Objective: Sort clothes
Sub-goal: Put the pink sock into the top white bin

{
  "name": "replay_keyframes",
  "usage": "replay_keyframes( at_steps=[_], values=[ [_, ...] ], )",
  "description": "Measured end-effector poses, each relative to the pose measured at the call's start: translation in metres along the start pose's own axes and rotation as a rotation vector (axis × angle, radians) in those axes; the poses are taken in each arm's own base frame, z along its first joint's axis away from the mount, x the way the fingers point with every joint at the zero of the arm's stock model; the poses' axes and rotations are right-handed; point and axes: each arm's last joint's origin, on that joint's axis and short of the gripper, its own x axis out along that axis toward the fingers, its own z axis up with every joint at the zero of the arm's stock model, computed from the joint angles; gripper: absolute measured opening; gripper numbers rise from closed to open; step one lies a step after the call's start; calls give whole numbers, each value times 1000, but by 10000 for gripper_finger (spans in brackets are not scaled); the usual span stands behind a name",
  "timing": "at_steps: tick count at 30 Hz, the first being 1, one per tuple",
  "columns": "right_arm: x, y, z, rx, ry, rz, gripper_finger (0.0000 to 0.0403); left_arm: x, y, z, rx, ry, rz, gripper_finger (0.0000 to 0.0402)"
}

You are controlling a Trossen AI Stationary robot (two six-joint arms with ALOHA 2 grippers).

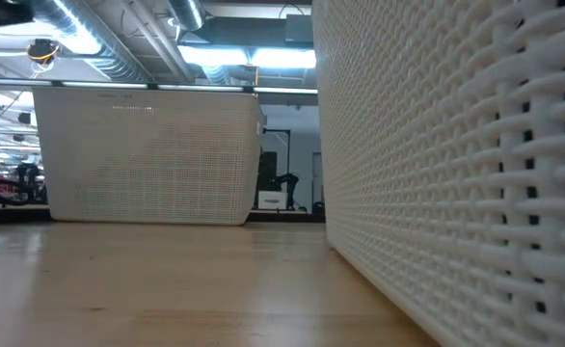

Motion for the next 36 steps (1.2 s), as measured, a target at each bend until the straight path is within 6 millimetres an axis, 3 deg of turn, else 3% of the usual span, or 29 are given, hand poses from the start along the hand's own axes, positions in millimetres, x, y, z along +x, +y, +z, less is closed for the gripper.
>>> replay_keyframes(
  at_steps=[9, 15, 23, 29, 36],
  values=[
    [1, 4, -4, -8, 13, 88, 288, 24, -44, -44, -127, 158, 4, 205],
    [2, 4, -4, -7, 12, 88, 288, 39, -73, -66, -132, 171, -74, 205],
    [2, 4, -5, -10, 14, 89, 288, 76, -88, -91, -79, 220, 37, 205],
    [2, 4, -5, -10, 14, 89, 288, 100, -103, -108, -43, 292, -2, 205],
    [2, 4, -5, -11, 15, 89, 288, 124, -106, -124, 124, 294, 46, 205]
  ],
)
